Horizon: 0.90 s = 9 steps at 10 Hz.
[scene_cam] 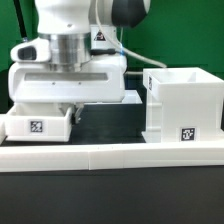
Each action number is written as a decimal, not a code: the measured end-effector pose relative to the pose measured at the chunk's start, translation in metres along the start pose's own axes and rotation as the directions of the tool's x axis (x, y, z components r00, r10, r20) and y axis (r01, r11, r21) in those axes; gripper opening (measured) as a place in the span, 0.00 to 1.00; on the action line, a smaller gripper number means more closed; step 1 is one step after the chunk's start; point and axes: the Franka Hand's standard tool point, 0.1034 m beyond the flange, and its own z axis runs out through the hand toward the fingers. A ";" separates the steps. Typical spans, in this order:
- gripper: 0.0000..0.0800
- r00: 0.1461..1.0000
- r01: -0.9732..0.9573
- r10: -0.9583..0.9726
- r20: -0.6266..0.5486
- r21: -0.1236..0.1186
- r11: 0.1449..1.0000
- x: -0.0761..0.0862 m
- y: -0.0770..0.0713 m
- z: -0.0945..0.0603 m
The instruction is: Assemble drawer
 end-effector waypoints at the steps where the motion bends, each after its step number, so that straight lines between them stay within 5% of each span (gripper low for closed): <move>1: 0.05 1.000 0.020 -0.020 0.003 0.011 1.000 0.003 -0.012 -0.012; 5: 0.05 0.996 0.093 -0.093 0.001 0.011 0.996 0.003 -0.013 -0.013; 9: 0.05 0.844 0.536 -0.536 0.014 -0.008 0.844 0.003 -0.017 -0.011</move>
Offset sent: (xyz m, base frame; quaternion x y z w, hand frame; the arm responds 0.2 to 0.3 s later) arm 0.0000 0.0000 0.0000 0.0000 0.0000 0.0000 1.0000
